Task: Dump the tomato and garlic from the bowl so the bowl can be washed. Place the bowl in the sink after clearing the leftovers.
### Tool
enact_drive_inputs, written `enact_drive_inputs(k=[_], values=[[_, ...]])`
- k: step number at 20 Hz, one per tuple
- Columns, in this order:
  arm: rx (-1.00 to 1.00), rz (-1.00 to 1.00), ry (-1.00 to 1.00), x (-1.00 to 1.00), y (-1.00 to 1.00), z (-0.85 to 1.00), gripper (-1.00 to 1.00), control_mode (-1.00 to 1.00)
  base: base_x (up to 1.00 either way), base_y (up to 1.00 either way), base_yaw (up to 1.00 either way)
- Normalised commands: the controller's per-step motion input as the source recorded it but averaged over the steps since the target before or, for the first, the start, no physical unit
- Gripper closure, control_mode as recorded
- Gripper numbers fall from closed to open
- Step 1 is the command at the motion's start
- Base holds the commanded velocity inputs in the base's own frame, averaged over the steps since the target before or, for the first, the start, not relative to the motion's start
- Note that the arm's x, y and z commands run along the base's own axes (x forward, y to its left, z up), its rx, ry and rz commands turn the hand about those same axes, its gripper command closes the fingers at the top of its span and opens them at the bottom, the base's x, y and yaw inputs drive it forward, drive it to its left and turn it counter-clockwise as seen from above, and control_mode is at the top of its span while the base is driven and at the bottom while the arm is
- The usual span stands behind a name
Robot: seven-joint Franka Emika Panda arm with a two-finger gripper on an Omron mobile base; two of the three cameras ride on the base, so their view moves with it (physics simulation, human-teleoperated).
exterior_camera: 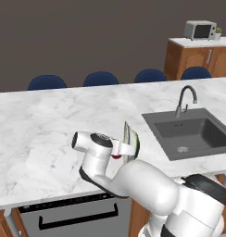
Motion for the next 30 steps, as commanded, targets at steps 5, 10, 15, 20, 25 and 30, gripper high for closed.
enact_drive_inputs(k=[5, 10, 15, 20, 25, 30], values=[[-0.32, 0.00, 0.07, 0.56, 0.15, 0.00, 1.00, -1.00, 0.00, 0.00, 0.00], [-0.13, 0.00, 0.08, 0.16, 0.04, -0.01, 1.00, -1.00, 0.00, 0.00, 0.00], [0.01, 0.00, 0.00, 0.00, 0.00, -0.08, 1.00, -1.00, 0.00, 0.00, 0.00], [-0.04, -0.02, 0.00, 0.00, 0.08, -0.07, 1.00, -1.00, 0.00, 0.00, 0.00], [-0.21, 0.00, 0.02, 0.10, 0.57, -0.15, 1.00, -1.00, 0.00, 0.00, 0.00], [-0.05, 0.00, 0.00, 0.01, 0.11, 0.00, 1.00, -1.00, 0.00, 0.00, 0.00]])
